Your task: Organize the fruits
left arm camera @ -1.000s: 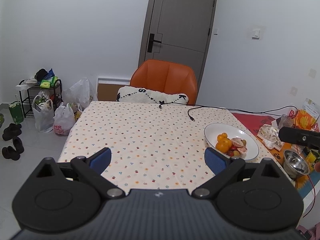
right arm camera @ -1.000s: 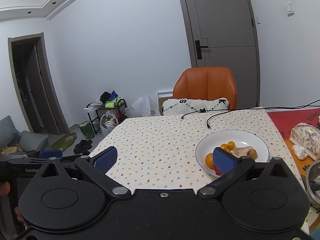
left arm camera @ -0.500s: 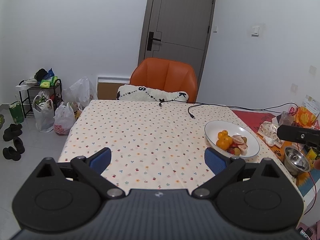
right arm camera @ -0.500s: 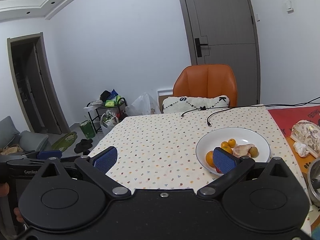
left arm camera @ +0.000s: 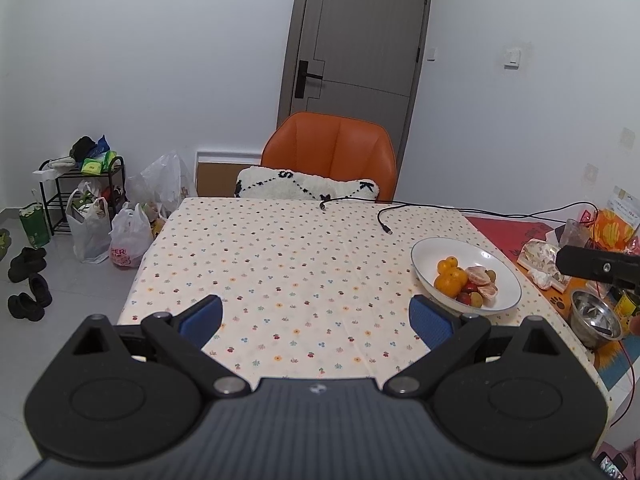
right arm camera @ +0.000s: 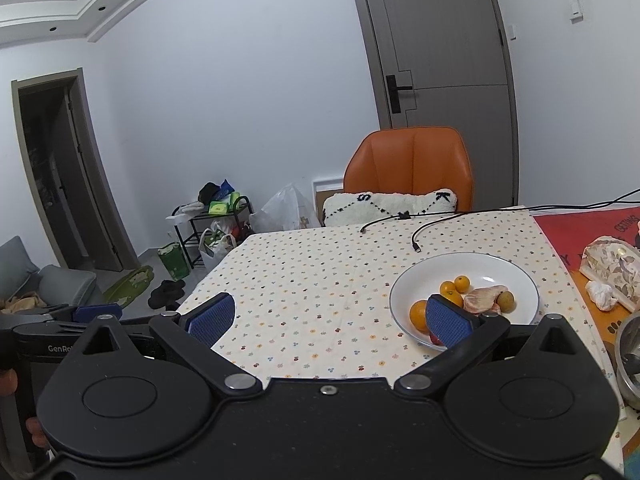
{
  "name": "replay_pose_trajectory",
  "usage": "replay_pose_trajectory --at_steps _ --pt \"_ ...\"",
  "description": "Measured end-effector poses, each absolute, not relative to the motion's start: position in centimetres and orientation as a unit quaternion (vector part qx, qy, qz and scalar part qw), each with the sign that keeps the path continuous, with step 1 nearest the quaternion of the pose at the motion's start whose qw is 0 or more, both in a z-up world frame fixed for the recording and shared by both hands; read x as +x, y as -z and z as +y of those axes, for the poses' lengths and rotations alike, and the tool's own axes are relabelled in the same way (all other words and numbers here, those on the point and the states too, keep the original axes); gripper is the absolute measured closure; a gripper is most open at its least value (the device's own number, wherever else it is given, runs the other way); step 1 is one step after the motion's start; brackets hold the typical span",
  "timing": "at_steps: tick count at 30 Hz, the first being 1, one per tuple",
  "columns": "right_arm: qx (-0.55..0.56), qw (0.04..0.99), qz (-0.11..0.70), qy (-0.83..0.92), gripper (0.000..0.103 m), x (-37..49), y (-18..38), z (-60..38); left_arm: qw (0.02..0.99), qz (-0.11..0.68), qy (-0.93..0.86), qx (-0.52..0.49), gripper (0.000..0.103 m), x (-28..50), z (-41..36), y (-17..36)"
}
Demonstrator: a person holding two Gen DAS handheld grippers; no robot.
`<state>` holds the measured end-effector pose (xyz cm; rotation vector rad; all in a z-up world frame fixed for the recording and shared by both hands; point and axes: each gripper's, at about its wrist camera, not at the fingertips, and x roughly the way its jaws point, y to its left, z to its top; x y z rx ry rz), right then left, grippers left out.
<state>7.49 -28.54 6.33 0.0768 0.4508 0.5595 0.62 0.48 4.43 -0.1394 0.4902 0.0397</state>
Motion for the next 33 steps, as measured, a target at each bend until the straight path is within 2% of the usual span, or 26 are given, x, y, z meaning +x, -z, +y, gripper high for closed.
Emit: replay_pose_trajectory --at_steps 33 --pt "0.046 0.935 0.222 -0.272 0.000 7.48 -5.88 -29.16 0.967 0.247 -0.024 -0.053 0.004 0.56 -0.06 -4.36"
